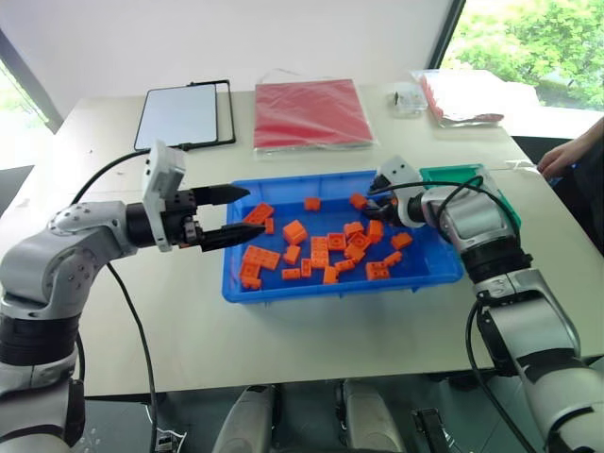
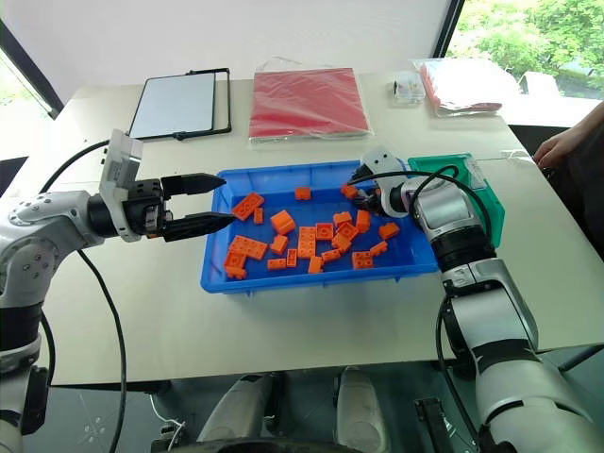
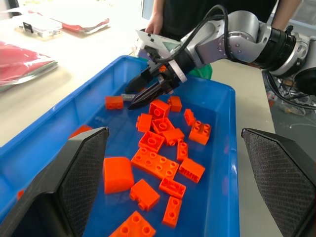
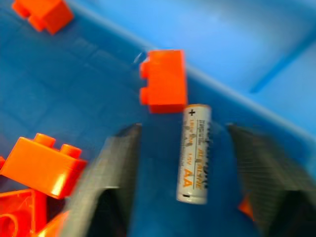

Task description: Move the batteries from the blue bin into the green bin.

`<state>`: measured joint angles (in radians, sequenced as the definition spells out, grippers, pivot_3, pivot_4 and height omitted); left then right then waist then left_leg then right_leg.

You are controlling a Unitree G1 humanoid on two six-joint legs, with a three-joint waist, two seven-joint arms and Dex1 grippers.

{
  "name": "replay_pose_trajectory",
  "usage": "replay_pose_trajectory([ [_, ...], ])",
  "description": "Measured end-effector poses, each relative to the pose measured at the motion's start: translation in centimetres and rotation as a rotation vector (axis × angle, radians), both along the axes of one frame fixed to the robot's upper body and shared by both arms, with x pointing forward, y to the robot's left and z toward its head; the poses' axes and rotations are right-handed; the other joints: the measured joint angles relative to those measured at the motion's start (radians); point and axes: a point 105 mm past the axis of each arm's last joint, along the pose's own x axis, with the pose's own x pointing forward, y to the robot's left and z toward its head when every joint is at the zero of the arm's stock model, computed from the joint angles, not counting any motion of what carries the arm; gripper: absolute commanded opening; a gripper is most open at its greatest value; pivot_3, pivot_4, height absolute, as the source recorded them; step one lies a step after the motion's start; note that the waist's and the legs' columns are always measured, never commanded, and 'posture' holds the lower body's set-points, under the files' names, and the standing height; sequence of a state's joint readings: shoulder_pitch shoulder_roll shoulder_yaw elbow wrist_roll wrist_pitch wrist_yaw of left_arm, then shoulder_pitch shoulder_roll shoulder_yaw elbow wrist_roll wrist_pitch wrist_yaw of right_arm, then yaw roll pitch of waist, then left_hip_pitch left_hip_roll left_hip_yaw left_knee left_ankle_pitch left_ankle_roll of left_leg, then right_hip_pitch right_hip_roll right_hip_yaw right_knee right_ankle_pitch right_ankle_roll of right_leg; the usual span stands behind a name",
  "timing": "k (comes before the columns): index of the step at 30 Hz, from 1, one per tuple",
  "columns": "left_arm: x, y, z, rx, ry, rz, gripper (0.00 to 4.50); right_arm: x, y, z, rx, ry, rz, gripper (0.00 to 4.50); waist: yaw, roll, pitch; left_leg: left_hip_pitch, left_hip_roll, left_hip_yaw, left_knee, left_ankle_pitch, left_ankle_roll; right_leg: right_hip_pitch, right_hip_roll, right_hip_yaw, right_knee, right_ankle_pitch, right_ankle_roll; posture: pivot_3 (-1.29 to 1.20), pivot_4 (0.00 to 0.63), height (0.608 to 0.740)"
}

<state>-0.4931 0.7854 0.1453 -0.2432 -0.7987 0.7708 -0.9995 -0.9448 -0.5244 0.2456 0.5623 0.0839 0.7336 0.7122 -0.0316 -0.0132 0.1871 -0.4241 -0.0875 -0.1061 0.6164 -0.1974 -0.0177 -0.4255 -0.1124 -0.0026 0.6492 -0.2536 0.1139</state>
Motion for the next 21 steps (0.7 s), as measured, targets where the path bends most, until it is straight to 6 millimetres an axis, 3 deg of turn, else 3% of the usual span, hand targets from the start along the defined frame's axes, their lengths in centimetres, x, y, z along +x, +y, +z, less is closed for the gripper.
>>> replay_pose_trajectory([
  [2,0.0,0.1,0.1,-0.003,-0.005,0.004,4.50,-0.1,0.2,0.0,0.000,0.004,0.012,0.04,0.000,0.000,0.000,0.000,0.000,0.000,0.000,0.000,0.000,0.000,0.000,0.000,0.000,0.000,0.000,0.00,0.150,0.731],
  [9,-0.1,0.1,0.2,-0.009,-0.006,0.000,4.50,-0.6,1.0,0.8,0.009,-0.003,0.025,0.06,-0.004,0.000,0.000,0.000,0.000,0.000,0.000,0.000,0.000,0.000,0.000,0.000,0.000,0.000,0.000,0.00,0.150,0.731],
  [11,-0.1,0.0,0.2,-0.009,-0.006,-0.003,4.50,-1.1,1.4,2.4,0.055,-0.028,0.013,0.06,-0.004,0.000,0.000,-0.001,0.000,0.000,0.000,0.000,0.000,-0.001,0.000,0.000,0.001,0.000,0.000,0.00,0.150,0.731],
  [14,-0.1,0.0,0.2,-0.009,-0.006,-0.007,4.50,-2.1,1.4,6.6,0.152,-0.108,-0.021,0.06,-0.003,0.000,0.000,-0.001,0.000,-0.001,0.000,0.000,0.000,-0.002,0.000,0.000,0.000,0.000,0.000,0.00,0.150,0.731],
  [18,-0.1,0.0,0.2,-0.012,-0.002,-0.016,4.50,-3.2,-1.6,10.9,0.172,-0.217,-0.113,0.06,0.009,0.000,0.000,-0.001,0.000,0.000,0.000,0.000,0.000,-0.001,0.000,0.000,0.000,0.000,0.000,0.00,0.150,0.731],
  [21,-0.1,0.0,0.1,-0.014,-0.004,-0.024,4.50,-4.4,-7.0,11.3,0.102,-0.242,-0.249,0.06,0.028,0.000,0.000,-0.001,-0.001,0.000,0.000,0.000,0.000,0.001,-0.001,-0.001,-0.002,0.000,0.000,0.00,0.150,0.731],
])
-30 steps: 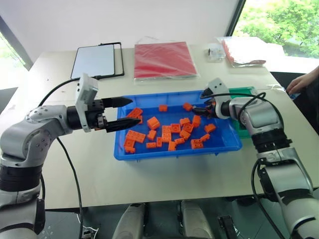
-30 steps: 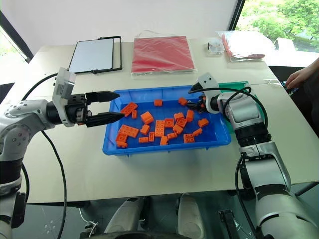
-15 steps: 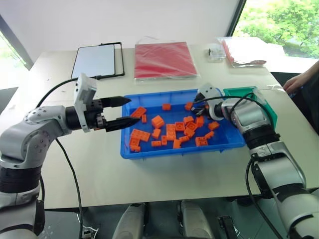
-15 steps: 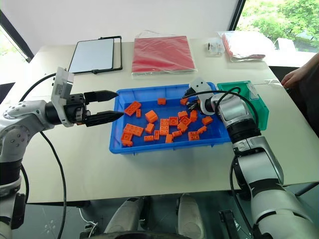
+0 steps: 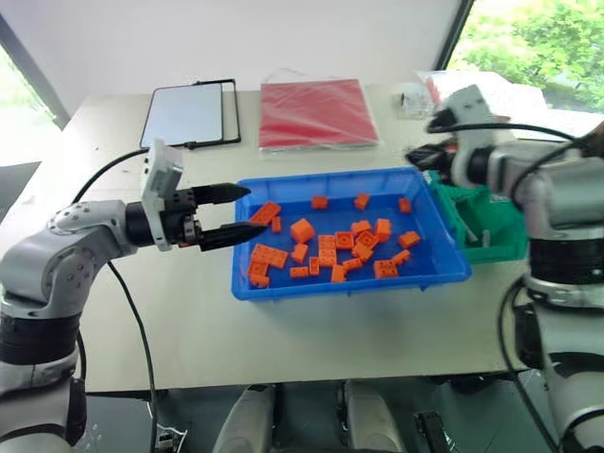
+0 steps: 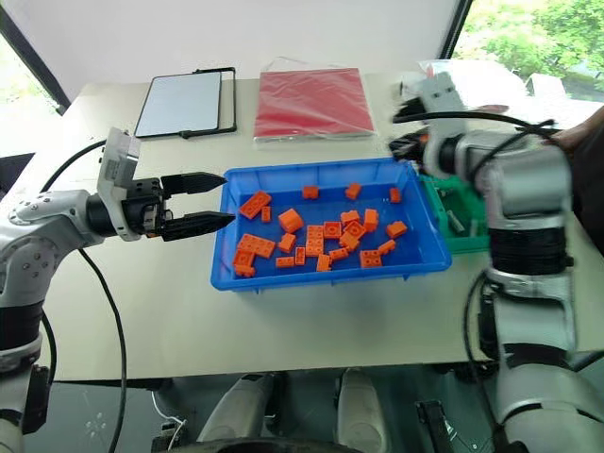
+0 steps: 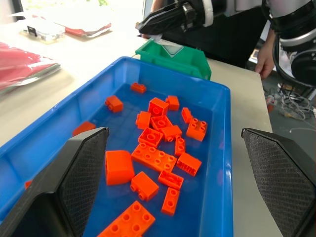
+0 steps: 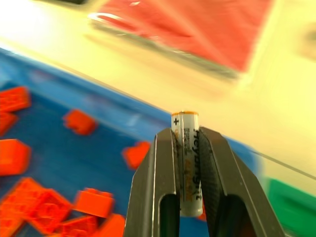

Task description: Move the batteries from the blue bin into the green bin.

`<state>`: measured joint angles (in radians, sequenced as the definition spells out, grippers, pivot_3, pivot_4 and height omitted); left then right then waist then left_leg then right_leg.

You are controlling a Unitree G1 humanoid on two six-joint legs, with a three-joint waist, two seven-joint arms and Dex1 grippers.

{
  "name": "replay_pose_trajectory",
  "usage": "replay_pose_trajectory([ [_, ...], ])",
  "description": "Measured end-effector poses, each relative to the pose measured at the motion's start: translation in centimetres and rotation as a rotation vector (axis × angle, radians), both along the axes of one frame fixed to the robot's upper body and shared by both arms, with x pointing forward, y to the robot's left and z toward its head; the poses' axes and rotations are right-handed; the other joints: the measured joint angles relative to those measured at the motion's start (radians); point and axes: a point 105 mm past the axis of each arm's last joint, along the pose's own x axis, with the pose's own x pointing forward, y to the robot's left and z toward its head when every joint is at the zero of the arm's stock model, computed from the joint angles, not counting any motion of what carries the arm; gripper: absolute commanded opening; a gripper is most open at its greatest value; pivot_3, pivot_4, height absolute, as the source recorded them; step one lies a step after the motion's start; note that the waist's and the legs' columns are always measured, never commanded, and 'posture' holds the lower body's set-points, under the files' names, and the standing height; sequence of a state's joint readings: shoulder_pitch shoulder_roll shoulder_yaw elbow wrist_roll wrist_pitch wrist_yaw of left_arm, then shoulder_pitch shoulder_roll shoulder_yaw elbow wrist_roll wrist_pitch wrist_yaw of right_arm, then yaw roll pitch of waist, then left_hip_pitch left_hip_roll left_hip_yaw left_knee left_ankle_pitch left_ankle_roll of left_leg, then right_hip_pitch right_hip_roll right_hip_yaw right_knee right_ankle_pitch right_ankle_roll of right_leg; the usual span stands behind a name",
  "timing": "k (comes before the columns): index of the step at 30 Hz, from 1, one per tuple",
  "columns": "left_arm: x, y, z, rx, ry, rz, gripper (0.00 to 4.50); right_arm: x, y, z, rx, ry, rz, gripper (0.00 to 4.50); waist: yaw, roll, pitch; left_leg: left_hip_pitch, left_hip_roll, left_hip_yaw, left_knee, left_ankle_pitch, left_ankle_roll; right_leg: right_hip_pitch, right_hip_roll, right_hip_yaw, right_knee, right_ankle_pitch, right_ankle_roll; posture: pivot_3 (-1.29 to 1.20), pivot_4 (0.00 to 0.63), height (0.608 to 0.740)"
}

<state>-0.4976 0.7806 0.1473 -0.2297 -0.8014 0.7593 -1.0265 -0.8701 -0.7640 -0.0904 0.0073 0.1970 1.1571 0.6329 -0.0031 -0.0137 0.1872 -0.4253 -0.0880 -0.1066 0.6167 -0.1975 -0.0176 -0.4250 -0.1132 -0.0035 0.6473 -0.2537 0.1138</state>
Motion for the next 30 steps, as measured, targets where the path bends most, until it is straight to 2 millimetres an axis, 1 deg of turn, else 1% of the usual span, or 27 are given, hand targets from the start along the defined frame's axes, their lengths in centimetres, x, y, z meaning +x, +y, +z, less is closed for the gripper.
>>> replay_pose_trajectory([
  [1,0.1,0.1,-0.1,0.001,0.002,0.004,4.50,-0.4,-1.4,-0.5,-0.015,0.015,-0.043,0.06,0.000,0.000,0.000,0.000,0.000,0.001,0.000,0.000,0.000,0.000,0.000,0.000,0.000,0.000,0.000,0.00,0.150,0.731],
  [2,0.1,0.2,-0.1,0.000,0.005,0.002,4.50,-0.7,-2.3,-1.0,-0.027,0.031,-0.066,0.06,-0.002,0.000,0.000,0.000,0.000,0.002,0.000,0.000,0.000,0.000,0.000,0.001,0.000,0.000,0.000,0.00,0.150,0.731],
  [3,0.2,0.2,-0.1,-0.001,0.007,-0.002,4.50,-1.1,-3.2,-2.2,-0.040,0.061,-0.088,0.06,-0.007,0.000,0.000,0.000,0.000,0.002,0.000,0.000,0.000,0.000,-0.001,0.001,0.000,0.000,0.000,0.00,0.150,0.731],
  [5,0.3,0.1,-0.1,-0.001,0.008,-0.009,4.50,-1.5,-4.0,-3.9,-0.053,0.104,-0.109,1.10,-0.016,0.000,0.000,0.001,0.001,0.003,0.000,0.000,0.000,0.000,-0.001,0.001,0.000,0.000,0.000,0.00,0.150,0.731],
  [6,0.3,0.0,0.0,0.000,0.005,-0.015,4.50,-1.7,-4.4,-4.6,-0.065,0.116,-0.119,1.44,-0.019,0.000,0.000,0.001,0.001,0.003,0.000,0.000,0.000,-0.001,0.000,0.001,0.001,0.000,0.000,0.00,0.150,0.731],
  [7,0.3,0.0,0.1,0.001,0.002,-0.017,4.50,-1.8,-4.6,-4.9,-0.075,0.119,-0.128,1.95,-0.021,0.001,0.000,0.001,0.002,0.004,0.000,0.000,0.000,-0.001,0.000,0.001,0.002,0.000,0.000,0.00,0.150,0.731],
  [9,0.4,0.0,0.2,-0.001,0.003,-0.022,4.50,-1.7,-4.7,-4.6,-0.088,0.084,-0.123,2.90,-0.025,0.002,0.000,0.001,0.002,0.004,0.000,0.000,0.000,-0.002,0.000,0.001,0.002,0.000,0.000,0.00,0.150,0.731],
  [11,0.5,0.2,0.2,-0.005,0.006,-0.019,4.50,-1.6,-4.6,-3.7,-0.088,0.034,-0.107,2.90,-0.024,0.002,0.000,0.001,0.002,0.004,0.000,0.000,0.000,-0.002,0.000,0.001,0.002,0.000,0.000,0.00,0.150,0.731],
  [13,0.7,0.3,0.3,-0.007,0.010,-0.018,4.50,-1.9,-3.8,-2.2,-0.069,-0.044,-0.041,2.90,-0.017,0.002,0.000,0.001,0.002,0.004,0.000,0.000,0.000,-0.002,0.000,0.001,0.002,0.000,0.000,0.00,0.150,0.731],
  [14,0.7,0.4,0.4,-0.005,0.011,-0.023,4.50,-2.5,-3.0,-1.2,-0.053,-0.084,0.021,2.90,-0.015,0.002,0.000,0.000,0.001,0.004,0.000,0.000,0.000,-0.002,0.000,0.001,0.001,0.000,0.000,0.00,0.150,0.731],
  [16,0.6,0.6,0.6,0.002,0.010,-0.026,4.50,-4.0,-2.4,-0.1,-0.056,-0.113,0.120,2.90,-0.008,0.002,0.000,0.000,0.001,0.003,0.000,0.000,0.001,-0.001,0.000,0.001,0.001,0.000,0.001,0.00,0.150,0.731],
  [17,0.5,0.9,0.7,0.012,0.011,-0.024,4.50,-5.5,-2.1,0.3,-0.071,-0.114,0.194,2.90,-0.002,0.001,0.001,0.000,0.001,0.002,0.000,-0.001,0.001,0.000,0.000,0.000,0.000,0.000,0.001,0.00,0.150,0.731],
  [19,0.5,1.4,1.0,0.018,0.006,-0.013,4.50,-7.8,-2.1,0.0,-0.090,-0.080,0.292,2.90,0.002,0.001,0.001,0.000,0.001,0.002,0.002,-0.002,0.004,0.002,0.000,0.000,-0.001,-0.001,0.001,0.00,0.150,0.731],
  [20,0.4,1.4,1.1,0.016,0.002,-0.016,4.50,-9.0,-2.3,-0.4,-0.088,-0.054,0.326,2.90,0.006,0.001,0.001,0.000,0.001,0.002,0.003,-0.002,0.004,0.002,0.000,0.000,-0.001,-0.001,0.001,0.00,0.150,0.731],
  [22,0.3,1.8,1.3,0.016,0.001,-0.009,4.50,-10.6,-2.7,-1.4,-0.062,0.001,0.368,2.90,0.007,0.001,0.001,0.000,0.001,0.003,0.006,-0.003,0.006,0.004,0.000,0.000,-0.001,0.000,0.001,0.00,0.150,0.731],
  [24,0.2,1.9,1.3,0.022,0.005,-0.015,4.50,-12.6,-3.2,-2.4,-0.016,0.056,0.408,2.90,0.008,0.001,0.001,0.001,0.002,0.003,0.008,-0.004,0.006,0.005,0.000,0.000,-0.001,-0.001,0.001,0.00,0.150,0.731],
  [26,0.0,2.1,1.3,0.029,0.013,-0.020,4.50,-14.0,-3.9,-2.9,0.019,0.086,0.425,2.90,0.008,0.001,0.000,0.000,0.002,0.004,0.010,-0.005,0.007,0.005,0.000,0.000,0.000,-0.001,0.001,0.00,0.150,0.731],
  [30,-0.2,2.2,1.4,0.038,0.015,-0.032,4.50,-15.3,-4.6,-2.7,0.041,0.073,0.432,2.90,0.007,0.001,0.000,0.001,0.003,0.004,0.011,-0.005,0.007,0.006,0.000,0.000,0.000,-0.001,0.001,0.00,0.150,0.731],
])
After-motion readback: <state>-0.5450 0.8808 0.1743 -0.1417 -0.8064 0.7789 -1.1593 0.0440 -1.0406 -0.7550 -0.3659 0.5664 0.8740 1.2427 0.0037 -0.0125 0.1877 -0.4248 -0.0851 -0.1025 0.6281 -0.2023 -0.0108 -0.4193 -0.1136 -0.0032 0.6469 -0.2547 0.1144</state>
